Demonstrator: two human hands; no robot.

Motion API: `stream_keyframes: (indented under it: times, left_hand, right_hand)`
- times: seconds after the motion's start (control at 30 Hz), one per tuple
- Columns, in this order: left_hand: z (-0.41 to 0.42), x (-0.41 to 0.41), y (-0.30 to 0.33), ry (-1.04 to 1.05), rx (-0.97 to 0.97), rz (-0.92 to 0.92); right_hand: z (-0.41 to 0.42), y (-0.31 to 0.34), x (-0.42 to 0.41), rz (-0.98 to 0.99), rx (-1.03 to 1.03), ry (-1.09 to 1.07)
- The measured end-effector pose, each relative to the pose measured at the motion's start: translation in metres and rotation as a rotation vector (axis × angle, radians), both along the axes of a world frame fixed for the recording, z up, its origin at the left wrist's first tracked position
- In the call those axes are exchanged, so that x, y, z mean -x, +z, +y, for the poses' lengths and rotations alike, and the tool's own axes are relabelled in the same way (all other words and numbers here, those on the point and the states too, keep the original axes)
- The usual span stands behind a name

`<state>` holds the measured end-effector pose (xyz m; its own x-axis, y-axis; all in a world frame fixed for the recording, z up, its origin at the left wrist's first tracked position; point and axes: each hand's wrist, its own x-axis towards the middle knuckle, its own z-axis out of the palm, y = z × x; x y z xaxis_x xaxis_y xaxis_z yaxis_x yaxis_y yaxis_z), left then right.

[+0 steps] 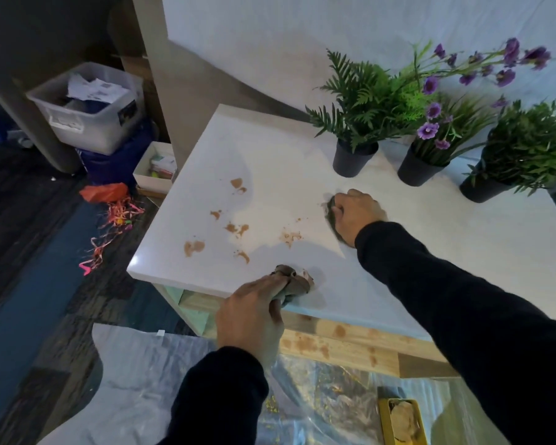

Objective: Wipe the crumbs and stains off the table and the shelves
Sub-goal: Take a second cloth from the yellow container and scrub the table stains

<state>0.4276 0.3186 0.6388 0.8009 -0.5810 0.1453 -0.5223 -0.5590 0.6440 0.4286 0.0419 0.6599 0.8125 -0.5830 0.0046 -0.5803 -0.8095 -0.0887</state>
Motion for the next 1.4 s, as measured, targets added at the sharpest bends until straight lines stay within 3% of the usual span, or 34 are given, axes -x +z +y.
stream_keyframes:
  times: [0.27,0.47,0.53,0.67,0.87,0.97,1.1,1.3,1.4]
  left_hand:
    - [-0.010,0.002,-0.002,0.021,-0.002,-0.011]
    - [-0.010,0.000,-0.007,0.002,0.046,-0.047]
    - [-0.011,0.000,-0.008,0.017,0.070,-0.054]
    - [-0.011,0.001,-0.007,0.023,0.056,-0.057]
    - [-0.010,0.006,0.000,0.021,0.047,-0.022]
    - [-0.010,0.007,-0.002,0.046,0.067,-0.012]
    - [-0.008,0.007,-0.003,0.038,0.072,-0.015]
    - [-0.009,0.004,0.005,0.041,-0.019,0.021]
    - [-0.007,0.004,0.002,0.063,-0.012,0.018]
  right_hand:
    - [0.040,-0.011,0.023,-0.017,-0.109,0.241]
    - [-0.012,-0.003,-0.040,-0.084,-0.011,-0.042]
    - [0.014,-0.006,-0.051,-0.058,-0.019,0.049]
    - [0.037,-0.011,0.003,-0.003,-0.056,0.291]
    - [0.003,0.002,-0.038,0.015,0.067,0.107]
    - [0.046,-0.005,-0.043,0.014,0.003,0.243]
    - [0.063,-0.014,0.014,-0.078,-0.017,0.463]
    - [0.052,0.009,-0.028,0.028,0.059,0.317]
    - [0.084,0.000,-0.020,0.011,0.032,0.395]
